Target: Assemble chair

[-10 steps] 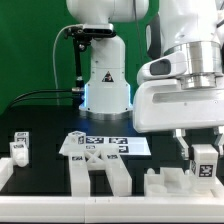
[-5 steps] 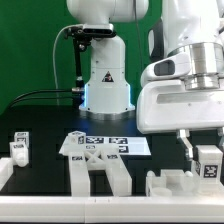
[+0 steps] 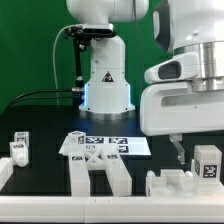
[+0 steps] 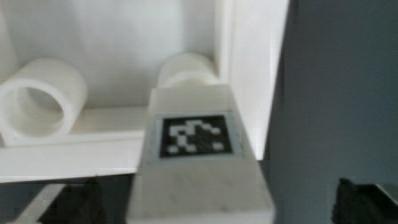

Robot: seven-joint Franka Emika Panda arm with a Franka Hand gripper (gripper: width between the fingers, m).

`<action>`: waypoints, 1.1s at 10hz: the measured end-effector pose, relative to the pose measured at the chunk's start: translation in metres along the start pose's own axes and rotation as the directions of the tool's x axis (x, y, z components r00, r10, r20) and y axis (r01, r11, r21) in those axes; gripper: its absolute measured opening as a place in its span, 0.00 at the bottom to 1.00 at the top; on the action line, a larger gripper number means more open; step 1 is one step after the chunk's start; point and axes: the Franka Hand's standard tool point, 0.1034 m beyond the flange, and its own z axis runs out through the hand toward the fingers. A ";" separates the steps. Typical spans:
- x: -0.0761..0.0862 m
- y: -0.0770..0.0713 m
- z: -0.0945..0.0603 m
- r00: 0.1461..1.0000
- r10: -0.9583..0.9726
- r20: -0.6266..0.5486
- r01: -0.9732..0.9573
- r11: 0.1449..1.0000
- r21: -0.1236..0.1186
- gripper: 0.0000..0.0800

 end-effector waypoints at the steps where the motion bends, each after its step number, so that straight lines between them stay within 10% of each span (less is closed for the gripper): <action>1: -0.003 0.002 0.002 0.998 0.008 0.056 -0.008 1.000 -0.001 0.81; 5: -0.004 0.002 0.003 0.993 0.103 0.060 -0.103 0.995 -0.004 0.81; 7: -0.006 0.003 0.004 0.958 0.272 0.086 -0.271 0.962 -0.022 0.40; 8: -0.006 0.007 0.004 0.931 0.357 0.078 -0.355 0.934 -0.033 0.36; 11: -0.010 0.005 0.006 0.579 0.813 0.062 -0.811 0.582 -0.055 0.36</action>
Offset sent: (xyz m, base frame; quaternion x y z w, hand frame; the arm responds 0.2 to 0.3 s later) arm 0.0000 0.0000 0.0000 0.0000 0.0000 0.0000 1.0000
